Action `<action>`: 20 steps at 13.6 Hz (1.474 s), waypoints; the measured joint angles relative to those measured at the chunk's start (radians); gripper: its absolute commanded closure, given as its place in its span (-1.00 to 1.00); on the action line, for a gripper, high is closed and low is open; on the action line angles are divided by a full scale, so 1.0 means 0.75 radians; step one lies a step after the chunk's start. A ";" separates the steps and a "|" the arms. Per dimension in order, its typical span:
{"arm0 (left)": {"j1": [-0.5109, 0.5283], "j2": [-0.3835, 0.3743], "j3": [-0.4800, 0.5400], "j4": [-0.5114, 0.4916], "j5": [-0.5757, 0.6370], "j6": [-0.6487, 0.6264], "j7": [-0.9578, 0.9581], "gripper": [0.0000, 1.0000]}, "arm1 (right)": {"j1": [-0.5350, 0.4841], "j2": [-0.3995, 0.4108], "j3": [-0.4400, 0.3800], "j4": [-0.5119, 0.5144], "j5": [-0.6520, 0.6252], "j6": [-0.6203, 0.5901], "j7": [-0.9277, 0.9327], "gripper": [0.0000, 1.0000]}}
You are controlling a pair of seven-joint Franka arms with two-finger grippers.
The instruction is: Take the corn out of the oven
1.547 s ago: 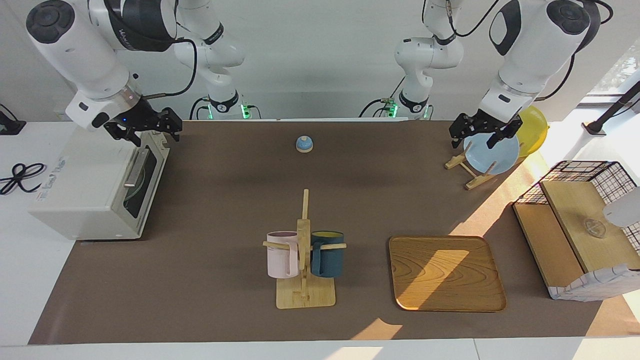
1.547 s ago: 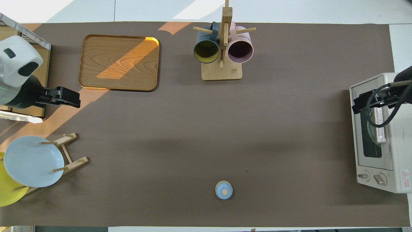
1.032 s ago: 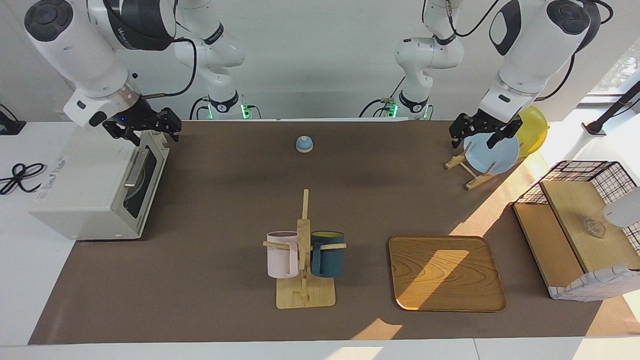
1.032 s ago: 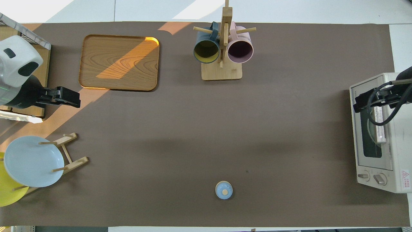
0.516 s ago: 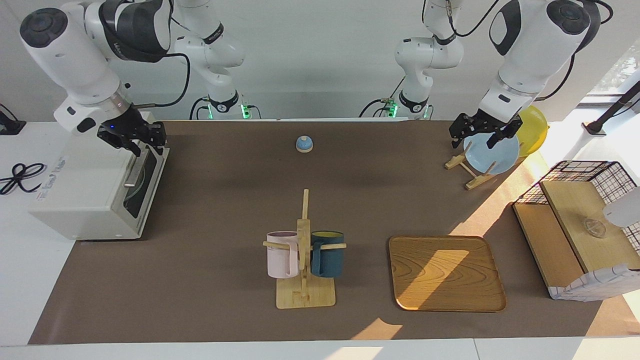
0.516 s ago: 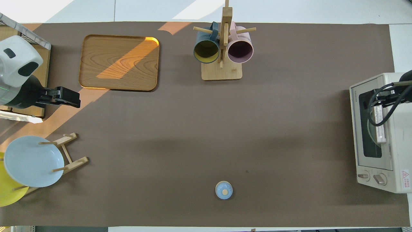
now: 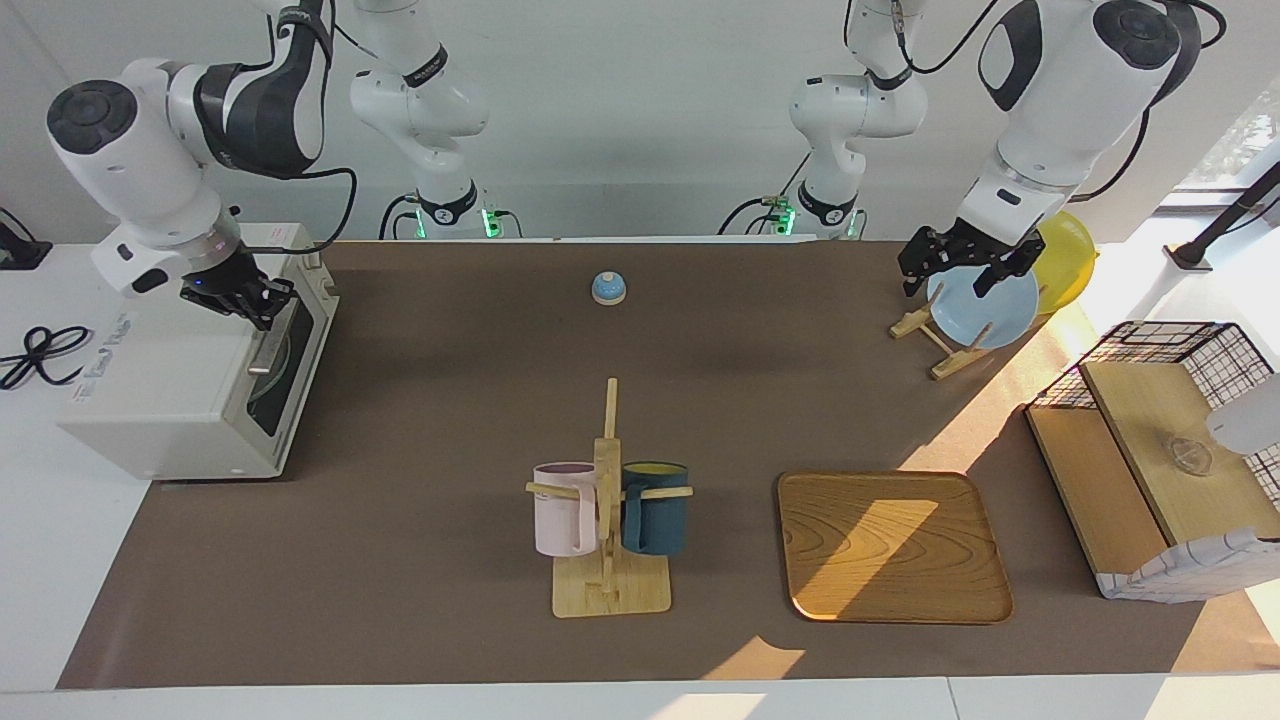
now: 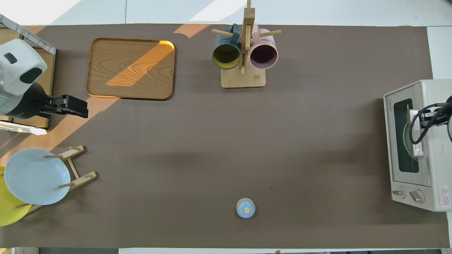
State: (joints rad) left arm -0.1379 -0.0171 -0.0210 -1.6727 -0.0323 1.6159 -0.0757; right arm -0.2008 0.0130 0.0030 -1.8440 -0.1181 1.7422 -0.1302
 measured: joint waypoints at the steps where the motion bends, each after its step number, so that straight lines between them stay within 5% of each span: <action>1: 0.000 0.000 0.000 0.000 0.000 0.000 0.000 -1.00 | -0.024 0.000 0.000 -0.018 0.000 0.013 0.000 1.00; 15: 0.000 0.000 0.000 0.000 0.000 0.000 0.000 -1.00 | -0.028 -0.043 0.014 -0.163 0.078 0.145 0.106 1.00; 20: 0.000 0.000 0.000 0.000 0.000 0.000 0.000 -1.00 | 0.133 -0.056 0.035 -0.328 0.122 0.317 0.184 1.00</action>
State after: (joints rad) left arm -0.1379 -0.0171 -0.0210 -1.6727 -0.0323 1.6159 -0.0757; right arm -0.1013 -0.0288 0.0295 -2.0901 -0.0264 1.9798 0.0078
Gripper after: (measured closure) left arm 0.000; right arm 0.991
